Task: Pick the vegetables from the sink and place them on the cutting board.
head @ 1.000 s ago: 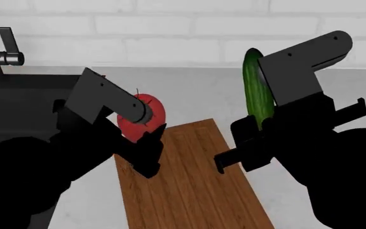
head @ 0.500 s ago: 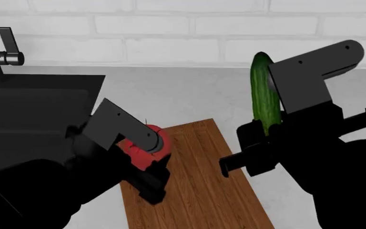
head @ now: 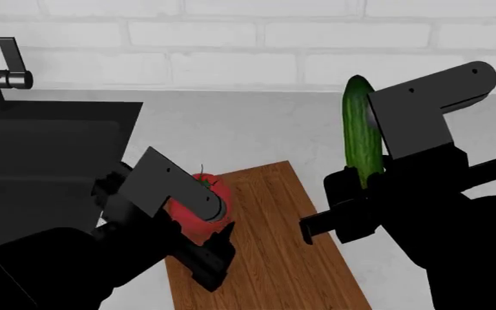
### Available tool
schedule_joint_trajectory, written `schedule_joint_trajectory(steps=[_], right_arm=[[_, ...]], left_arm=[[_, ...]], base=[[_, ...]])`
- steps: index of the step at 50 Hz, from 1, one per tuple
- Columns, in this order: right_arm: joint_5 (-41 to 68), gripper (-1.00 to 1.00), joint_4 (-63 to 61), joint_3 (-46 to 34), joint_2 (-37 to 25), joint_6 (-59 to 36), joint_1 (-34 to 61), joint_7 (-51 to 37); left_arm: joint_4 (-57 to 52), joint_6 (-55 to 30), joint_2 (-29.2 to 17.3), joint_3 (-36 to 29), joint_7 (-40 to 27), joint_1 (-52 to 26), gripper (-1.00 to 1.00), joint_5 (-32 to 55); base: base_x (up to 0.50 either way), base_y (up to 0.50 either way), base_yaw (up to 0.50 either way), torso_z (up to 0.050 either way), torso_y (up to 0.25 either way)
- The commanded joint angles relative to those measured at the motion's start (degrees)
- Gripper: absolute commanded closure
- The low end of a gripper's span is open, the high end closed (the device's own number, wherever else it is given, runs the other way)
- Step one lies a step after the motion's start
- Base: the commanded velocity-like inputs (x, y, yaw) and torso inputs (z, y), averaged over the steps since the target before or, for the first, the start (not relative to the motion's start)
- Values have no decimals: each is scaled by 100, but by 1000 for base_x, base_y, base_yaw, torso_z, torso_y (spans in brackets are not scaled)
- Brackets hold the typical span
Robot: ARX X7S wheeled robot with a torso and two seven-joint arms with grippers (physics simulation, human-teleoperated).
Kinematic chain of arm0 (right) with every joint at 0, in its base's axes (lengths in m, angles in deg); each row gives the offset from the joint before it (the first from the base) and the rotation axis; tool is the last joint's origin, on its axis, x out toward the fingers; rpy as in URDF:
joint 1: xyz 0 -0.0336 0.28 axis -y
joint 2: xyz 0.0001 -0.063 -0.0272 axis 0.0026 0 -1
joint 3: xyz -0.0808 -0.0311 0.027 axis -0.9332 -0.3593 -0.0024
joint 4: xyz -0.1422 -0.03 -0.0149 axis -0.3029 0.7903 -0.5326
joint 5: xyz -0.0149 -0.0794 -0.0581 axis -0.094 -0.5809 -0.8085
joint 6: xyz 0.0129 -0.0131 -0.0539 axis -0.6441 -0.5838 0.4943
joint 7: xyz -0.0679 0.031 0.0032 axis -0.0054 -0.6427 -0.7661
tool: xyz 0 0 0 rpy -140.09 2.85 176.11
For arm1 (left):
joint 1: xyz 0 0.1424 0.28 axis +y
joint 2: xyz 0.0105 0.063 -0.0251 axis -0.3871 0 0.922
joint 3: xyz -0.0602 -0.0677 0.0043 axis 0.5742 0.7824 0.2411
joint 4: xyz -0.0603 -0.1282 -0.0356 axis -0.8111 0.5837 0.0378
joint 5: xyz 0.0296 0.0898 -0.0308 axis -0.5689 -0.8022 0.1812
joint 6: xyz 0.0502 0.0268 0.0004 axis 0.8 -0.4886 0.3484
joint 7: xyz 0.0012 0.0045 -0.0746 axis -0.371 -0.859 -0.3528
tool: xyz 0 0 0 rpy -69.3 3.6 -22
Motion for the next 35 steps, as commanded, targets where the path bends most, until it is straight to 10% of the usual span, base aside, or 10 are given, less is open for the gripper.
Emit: schedule_joint_trajectory(steps=[1,35], right_arm=[[-72,100,-1,83,61,122,-37,182],[1120,100,547,95,288,-510,302,-484]], left_arm=[[-146,-168,84,106,97,97,-100,148],[-1332,-328,46,1707,-846,-392,-100,714]], base=[[0,0,0,0,0],[0,0,0,0,0]])
